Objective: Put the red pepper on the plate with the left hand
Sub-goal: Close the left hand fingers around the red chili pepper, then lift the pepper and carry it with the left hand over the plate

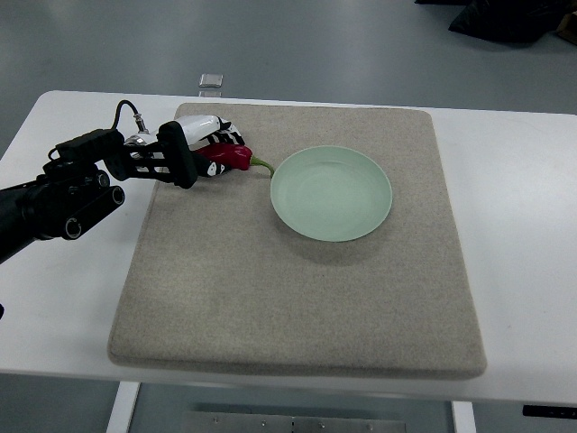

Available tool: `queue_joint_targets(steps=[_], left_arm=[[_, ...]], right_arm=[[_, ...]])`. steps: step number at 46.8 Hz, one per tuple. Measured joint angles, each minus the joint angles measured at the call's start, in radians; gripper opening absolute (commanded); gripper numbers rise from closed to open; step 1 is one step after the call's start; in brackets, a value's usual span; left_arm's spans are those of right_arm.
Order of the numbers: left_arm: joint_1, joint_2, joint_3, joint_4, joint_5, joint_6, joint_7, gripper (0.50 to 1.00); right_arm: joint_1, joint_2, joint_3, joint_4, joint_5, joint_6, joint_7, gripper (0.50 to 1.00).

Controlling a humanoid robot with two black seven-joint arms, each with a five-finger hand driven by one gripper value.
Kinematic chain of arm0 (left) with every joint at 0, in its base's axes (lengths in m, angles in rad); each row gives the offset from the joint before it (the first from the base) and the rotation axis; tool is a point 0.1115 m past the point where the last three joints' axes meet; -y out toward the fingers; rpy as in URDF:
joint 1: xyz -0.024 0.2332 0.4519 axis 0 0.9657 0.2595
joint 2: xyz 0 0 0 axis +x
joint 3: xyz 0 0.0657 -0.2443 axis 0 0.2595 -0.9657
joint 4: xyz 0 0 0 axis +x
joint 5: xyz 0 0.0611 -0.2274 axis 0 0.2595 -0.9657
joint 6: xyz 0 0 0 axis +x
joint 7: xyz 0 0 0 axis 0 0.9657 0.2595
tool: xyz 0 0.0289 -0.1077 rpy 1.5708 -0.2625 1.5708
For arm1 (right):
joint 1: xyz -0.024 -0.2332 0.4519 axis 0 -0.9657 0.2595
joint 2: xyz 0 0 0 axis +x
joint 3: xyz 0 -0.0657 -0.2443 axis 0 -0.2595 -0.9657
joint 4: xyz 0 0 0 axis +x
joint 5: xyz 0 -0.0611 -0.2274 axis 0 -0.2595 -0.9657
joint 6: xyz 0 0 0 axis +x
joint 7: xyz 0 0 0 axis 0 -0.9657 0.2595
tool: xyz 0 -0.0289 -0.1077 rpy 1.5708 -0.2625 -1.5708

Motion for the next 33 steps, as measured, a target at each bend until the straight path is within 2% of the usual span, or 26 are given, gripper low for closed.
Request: queue_joint_targets(steps=[3, 10, 15, 33], left_arm=[[0.000, 0.000, 0.000, 0.000, 0.000, 0.000, 0.000, 0.630], [0.001, 0.000, 0.000, 0.000, 0.000, 0.000, 0.000, 0.581], [0.003, 0.000, 0.000, 0.000, 0.000, 0.000, 0.000, 0.501], [0.003, 0.001, -0.003, -0.008, -0.006, 0.006, -0.001, 0.500]], right_arm=[[0.000, 0.000, 0.000, 0.000, 0.000, 0.000, 0.000, 0.932], [0.000, 0.000, 0.000, 0.000, 0.000, 0.000, 0.000, 0.932], [0.000, 0.000, 0.000, 0.000, 0.000, 0.000, 0.000, 0.932], [0.000, 0.000, 0.000, 0.000, 0.000, 0.000, 0.000, 0.932]])
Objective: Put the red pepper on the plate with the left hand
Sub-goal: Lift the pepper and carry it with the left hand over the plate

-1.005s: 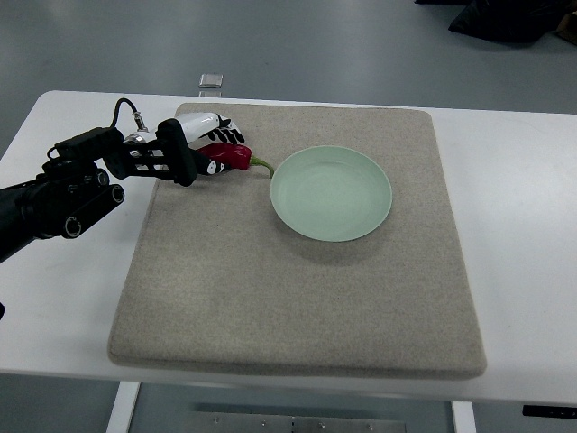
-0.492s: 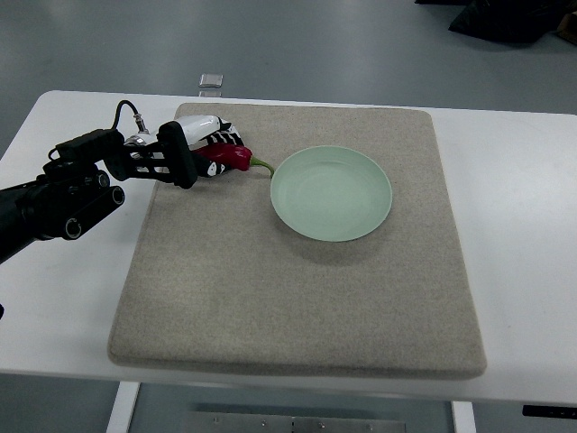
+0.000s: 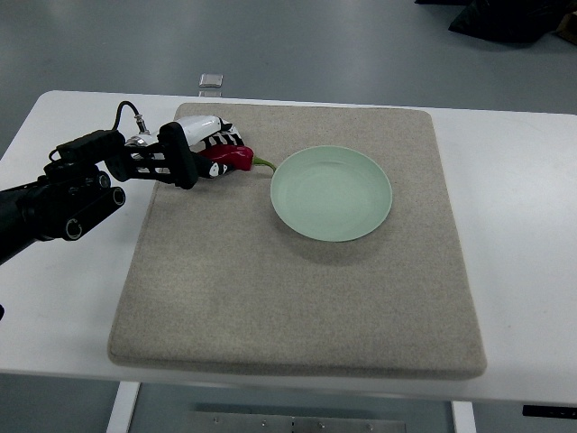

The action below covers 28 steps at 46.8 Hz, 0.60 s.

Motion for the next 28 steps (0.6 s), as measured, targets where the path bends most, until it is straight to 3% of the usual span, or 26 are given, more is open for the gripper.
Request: queue_joint_targets(steps=[28], left_arm=[[-0.056, 0.007, -0.016, -0.138, -0.003, 0.013, -0.012, 0.500]], right_arm=[[0.000, 0.000, 0.000, 0.000, 0.000, 0.001, 0.000, 0.932]])
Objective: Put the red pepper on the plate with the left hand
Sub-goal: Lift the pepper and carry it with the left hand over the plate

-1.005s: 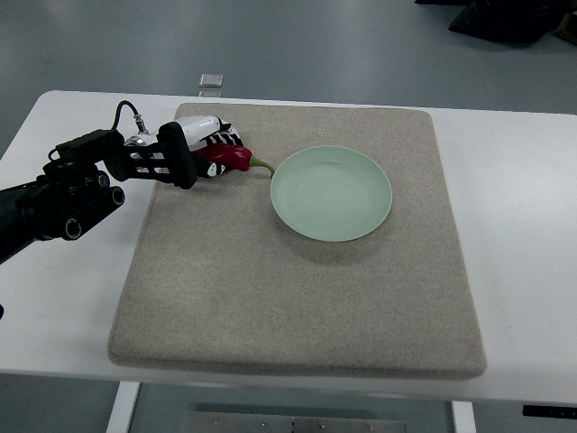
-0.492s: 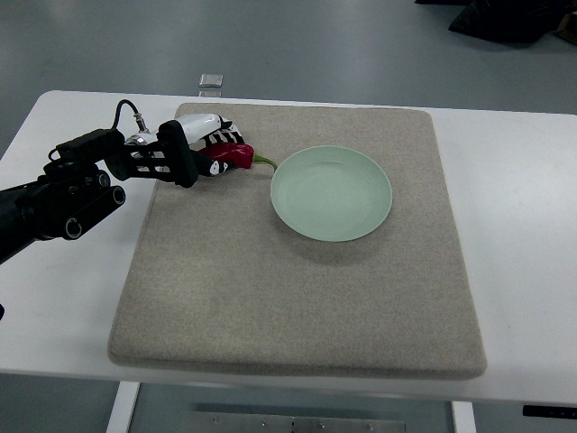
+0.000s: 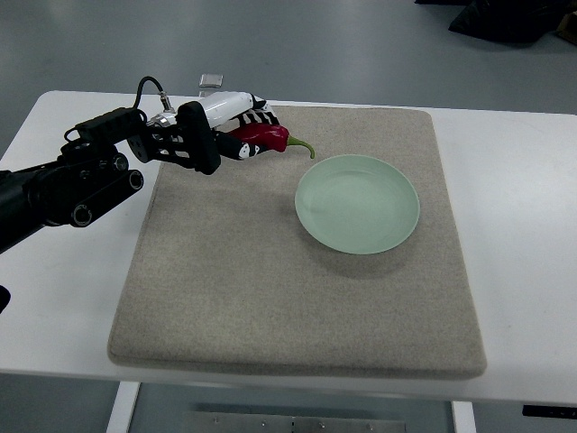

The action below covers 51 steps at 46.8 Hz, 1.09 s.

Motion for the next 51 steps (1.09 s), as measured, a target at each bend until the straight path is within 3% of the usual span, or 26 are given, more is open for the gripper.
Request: queue_joint_targets(steps=[10, 26, 51], left_arm=[[0.000, -0.005, 0.000, -0.010, 0.000, 0.029, 0.000, 0.500], [-0.011, -0.015, 0.003, -0.132, 0.009, 0.035, -0.001, 0.500], [-0.025, -0.137, 0.029, -0.127, 0.023, 0.034, 0.000, 0.500]], right_arm=[[0.000, 0.000, 0.000, 0.000, 0.000, 0.000, 0.000, 0.932], [0.000, 0.000, 0.000, 0.000, 0.000, 0.000, 0.000, 0.932], [0.000, 0.000, 0.000, 0.000, 0.000, 0.000, 0.000, 0.932]])
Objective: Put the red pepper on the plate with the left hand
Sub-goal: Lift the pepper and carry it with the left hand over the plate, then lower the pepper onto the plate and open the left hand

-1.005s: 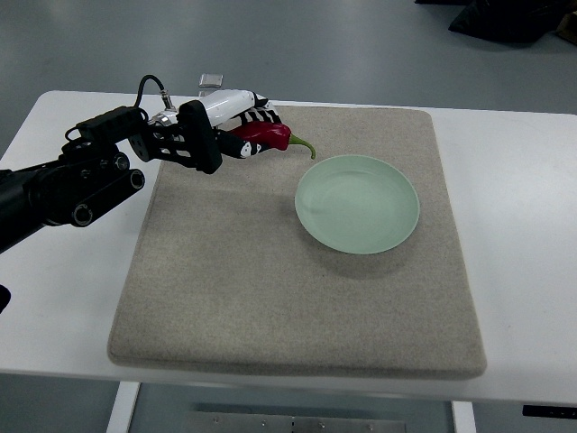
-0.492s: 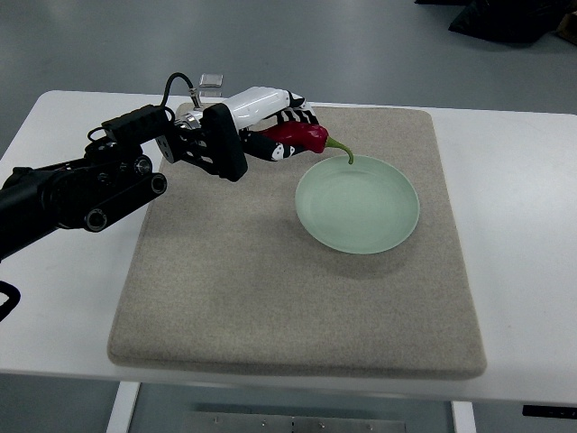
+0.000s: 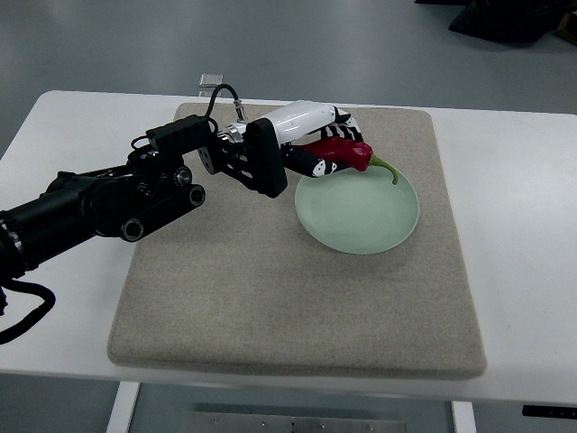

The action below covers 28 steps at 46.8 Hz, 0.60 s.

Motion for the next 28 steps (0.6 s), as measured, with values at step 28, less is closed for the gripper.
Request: queue_joint_targets(steps=[28], left_arm=[[0.000, -0.065, 0.104, 0.068, 0.006, 0.004, 0.002, 0.500]], right_arm=[[0.000, 0.000, 0.000, 0.000, 0.000, 0.000, 0.000, 0.932]])
